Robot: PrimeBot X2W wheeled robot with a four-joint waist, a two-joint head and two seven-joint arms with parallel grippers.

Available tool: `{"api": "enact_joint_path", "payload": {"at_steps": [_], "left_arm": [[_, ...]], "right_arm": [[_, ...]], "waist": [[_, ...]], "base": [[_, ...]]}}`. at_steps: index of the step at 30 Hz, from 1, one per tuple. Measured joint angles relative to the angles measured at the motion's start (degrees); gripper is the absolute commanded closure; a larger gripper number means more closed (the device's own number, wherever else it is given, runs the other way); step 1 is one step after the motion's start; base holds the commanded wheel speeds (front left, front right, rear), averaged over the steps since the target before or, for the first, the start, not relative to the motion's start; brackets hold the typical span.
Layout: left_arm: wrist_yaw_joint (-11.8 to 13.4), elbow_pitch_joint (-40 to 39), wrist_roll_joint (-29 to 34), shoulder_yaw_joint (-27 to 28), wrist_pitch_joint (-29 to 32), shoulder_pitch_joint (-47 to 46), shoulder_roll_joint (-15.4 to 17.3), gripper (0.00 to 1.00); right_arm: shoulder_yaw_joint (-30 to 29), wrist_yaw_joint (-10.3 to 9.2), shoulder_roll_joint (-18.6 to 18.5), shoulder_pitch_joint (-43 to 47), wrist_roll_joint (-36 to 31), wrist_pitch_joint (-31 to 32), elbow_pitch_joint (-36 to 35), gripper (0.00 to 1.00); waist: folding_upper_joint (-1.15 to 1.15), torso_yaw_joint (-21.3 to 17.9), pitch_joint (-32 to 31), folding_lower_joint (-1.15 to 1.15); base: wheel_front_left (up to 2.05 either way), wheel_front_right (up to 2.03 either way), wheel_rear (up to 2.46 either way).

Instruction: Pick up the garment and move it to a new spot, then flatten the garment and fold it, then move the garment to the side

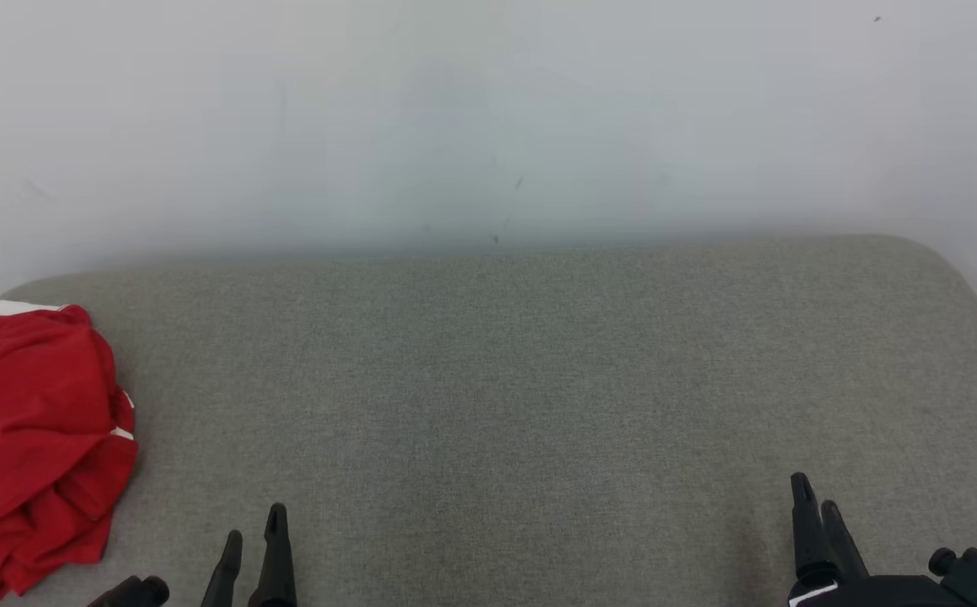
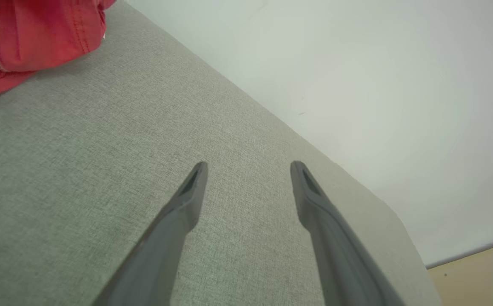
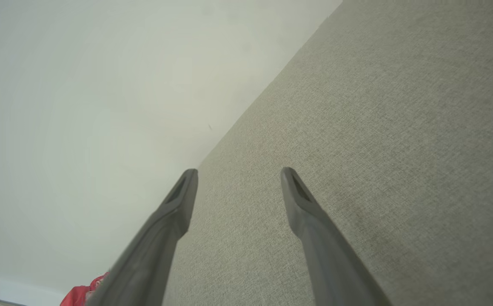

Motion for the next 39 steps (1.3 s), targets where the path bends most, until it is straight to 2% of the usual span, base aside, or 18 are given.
{"api": "enact_joint_path", "payload": {"at_steps": [17, 39], "left_arm": [[2.4, -0.8, 13.2, -2.8, -2.7, 1.3, 1.8, 0.0], [3.7, -1.3, 24.8, -5.0, -5.7, 2.9, 3.4, 0.0]], "right_arm": [[1.4, 0.0, 0.0, -0.4, -14.8, -2.0, 0.7, 0.0], [2.1, 0.01, -0.1, -0.3, -28.4, -3.8, 1.1, 0.0]], "waist": [[0.0, -0.3, -1.0, 0.0], [0.0, 0.0, -2.7, 0.0]], "base": [[0.0, 0.0, 0.0], [0.0, 0.0, 0.0]]}}
